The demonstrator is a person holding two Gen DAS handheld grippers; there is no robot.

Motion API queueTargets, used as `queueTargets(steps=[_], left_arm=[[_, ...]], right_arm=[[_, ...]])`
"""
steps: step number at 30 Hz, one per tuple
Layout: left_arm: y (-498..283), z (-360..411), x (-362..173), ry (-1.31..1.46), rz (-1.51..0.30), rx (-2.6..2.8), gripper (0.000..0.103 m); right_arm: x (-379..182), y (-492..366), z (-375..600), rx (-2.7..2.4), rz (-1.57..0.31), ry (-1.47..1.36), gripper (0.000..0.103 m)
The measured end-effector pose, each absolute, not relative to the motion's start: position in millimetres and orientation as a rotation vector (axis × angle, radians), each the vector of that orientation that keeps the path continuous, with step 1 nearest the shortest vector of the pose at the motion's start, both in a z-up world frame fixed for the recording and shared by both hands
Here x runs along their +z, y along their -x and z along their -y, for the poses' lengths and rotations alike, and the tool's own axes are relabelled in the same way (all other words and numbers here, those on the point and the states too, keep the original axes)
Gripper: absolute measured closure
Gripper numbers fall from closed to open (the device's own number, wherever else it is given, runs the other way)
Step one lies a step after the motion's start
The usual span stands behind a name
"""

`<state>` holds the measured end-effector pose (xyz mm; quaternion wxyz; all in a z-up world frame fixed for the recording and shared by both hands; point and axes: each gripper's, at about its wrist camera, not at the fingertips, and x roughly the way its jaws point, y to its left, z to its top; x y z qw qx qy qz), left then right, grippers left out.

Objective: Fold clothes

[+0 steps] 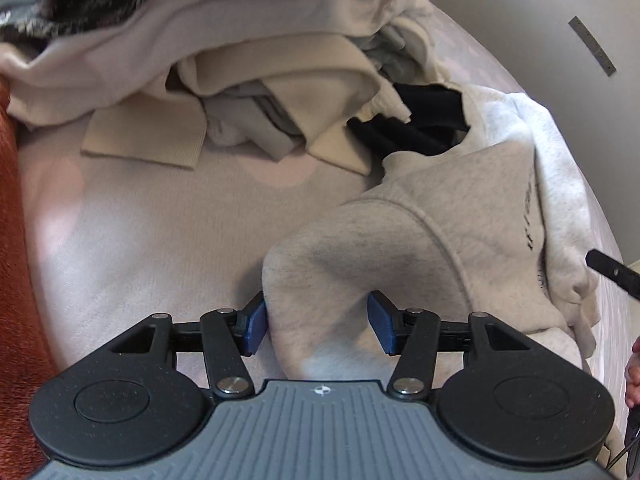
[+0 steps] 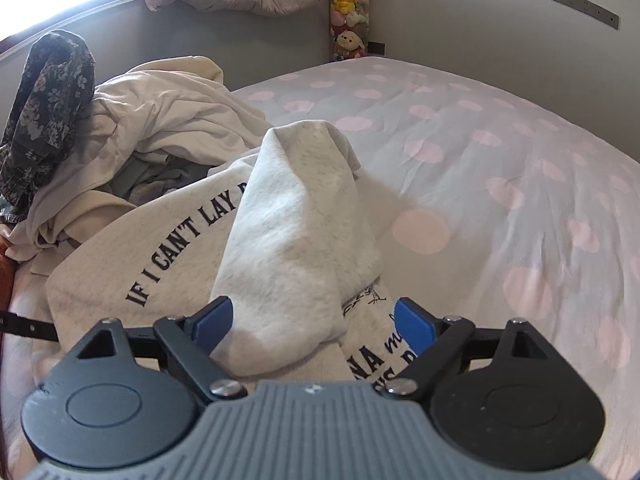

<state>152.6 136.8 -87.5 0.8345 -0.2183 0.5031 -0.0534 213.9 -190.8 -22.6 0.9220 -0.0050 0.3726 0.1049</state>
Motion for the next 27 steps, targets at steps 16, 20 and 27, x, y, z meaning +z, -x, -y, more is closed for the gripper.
queueTargets(steps=[16, 20, 27], left_arm=[[-155.9, -118.0, -56.5, 0.359, -0.985, -0.115, 0.099], [-150.9, -114.4, -22.6, 0.314, -0.920, -0.123, 0.099], [-140.1, -92.4, 43.2, 0.200, -0.812, -0.199, 0.099]], right_arm=[[25.0, -182.2, 238.9, 0.015, -0.646, -0.020, 0.096], [59.8, -133.3, 300.4, -0.170, -0.582, -0.018, 0.096], [107.2, -18.2, 406.3, -0.447, -0.526, -0.068, 0.096]])
